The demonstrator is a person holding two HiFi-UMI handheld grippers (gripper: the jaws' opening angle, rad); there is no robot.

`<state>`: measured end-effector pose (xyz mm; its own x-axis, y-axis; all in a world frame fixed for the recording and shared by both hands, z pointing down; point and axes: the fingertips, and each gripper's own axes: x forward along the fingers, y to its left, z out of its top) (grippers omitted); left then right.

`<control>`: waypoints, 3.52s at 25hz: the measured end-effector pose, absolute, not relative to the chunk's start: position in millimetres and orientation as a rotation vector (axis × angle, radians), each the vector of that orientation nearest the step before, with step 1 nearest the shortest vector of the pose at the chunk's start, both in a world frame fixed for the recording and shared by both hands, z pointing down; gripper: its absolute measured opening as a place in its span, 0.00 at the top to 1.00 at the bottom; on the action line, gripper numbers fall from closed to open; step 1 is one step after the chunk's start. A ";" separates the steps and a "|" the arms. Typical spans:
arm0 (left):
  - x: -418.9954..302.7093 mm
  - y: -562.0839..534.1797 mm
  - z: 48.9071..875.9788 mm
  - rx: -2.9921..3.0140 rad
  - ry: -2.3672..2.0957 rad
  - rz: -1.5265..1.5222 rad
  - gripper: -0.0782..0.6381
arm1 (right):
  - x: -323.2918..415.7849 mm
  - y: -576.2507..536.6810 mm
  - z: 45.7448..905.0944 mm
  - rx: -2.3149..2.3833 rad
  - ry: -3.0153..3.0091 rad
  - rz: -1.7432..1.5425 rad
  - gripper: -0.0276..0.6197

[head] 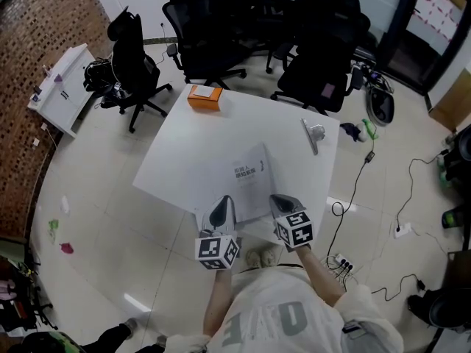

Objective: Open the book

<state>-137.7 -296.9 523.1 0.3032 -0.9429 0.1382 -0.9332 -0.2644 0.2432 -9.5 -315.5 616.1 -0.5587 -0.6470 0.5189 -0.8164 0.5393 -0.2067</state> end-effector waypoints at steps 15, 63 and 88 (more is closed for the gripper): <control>-104.8 -318.8 578.6 2.013 -1.194 -0.243 0.59 | -62.3 -273.3 596.3 0.982 -2.552 0.496 0.95; -260.2 -288.4 700.3 1.796 -1.932 0.407 0.75 | -12.0 -293.7 715.2 1.080 -2.163 0.547 0.95; -267.2 -272.0 697.0 1.749 -2.031 0.461 0.52 | -6.8 -288.9 711.6 1.094 -2.189 0.600 0.95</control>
